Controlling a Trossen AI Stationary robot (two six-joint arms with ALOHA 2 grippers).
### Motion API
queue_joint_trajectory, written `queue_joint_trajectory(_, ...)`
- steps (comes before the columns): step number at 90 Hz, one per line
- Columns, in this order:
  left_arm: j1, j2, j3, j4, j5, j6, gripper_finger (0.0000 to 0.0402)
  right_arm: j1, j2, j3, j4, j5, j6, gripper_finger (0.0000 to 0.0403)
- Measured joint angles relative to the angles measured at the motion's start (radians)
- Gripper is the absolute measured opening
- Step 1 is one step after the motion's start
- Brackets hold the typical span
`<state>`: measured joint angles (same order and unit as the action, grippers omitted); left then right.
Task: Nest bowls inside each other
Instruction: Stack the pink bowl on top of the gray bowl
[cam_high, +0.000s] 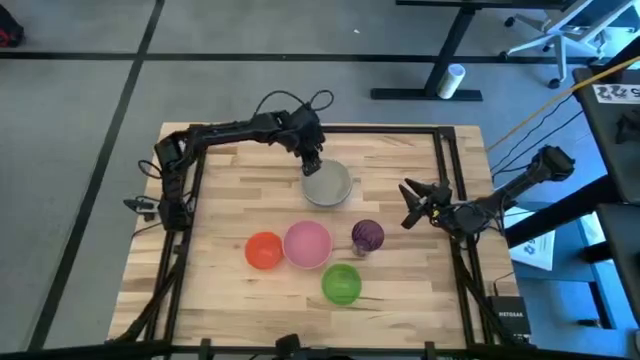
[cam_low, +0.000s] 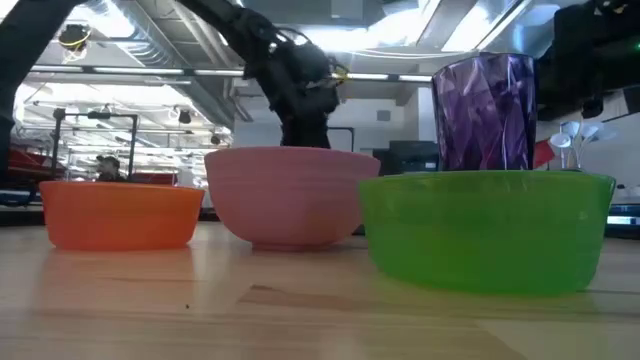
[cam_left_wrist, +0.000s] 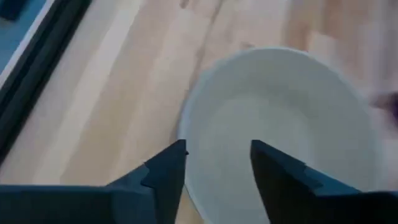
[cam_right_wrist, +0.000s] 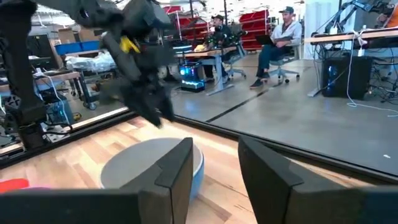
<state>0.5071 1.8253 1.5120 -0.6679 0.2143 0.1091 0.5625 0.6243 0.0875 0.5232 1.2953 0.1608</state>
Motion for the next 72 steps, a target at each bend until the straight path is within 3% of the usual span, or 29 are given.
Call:
queue_joint_trajectory(15, -0.015, -0.232, -0.066, -0.088, -0.037, -0.047, 0.0189, 0.000, 0.000, 0.000, 0.005, -0.048, 0.028, 0.0115)
queue_joint_trajectory(29, -0.119, -0.428, -0.212, -0.048, -0.108, -0.159, 0.0184, 0.000, 0.000, 0.012, 0.006, -0.078, 0.041, 0.0115)
queue_joint_trajectory(49, -0.335, -0.460, -0.492, 0.188, -0.187, -0.343, 0.0183, 0.000, 0.000, 0.046, -0.001, -0.132, 0.037, 0.0115)
queue_joint_trajectory(72, -0.450, -0.472, -0.589, 0.299, -0.247, -0.444, 0.0183, 0.000, 0.000, 0.056, -0.001, -0.146, 0.025, 0.0115)
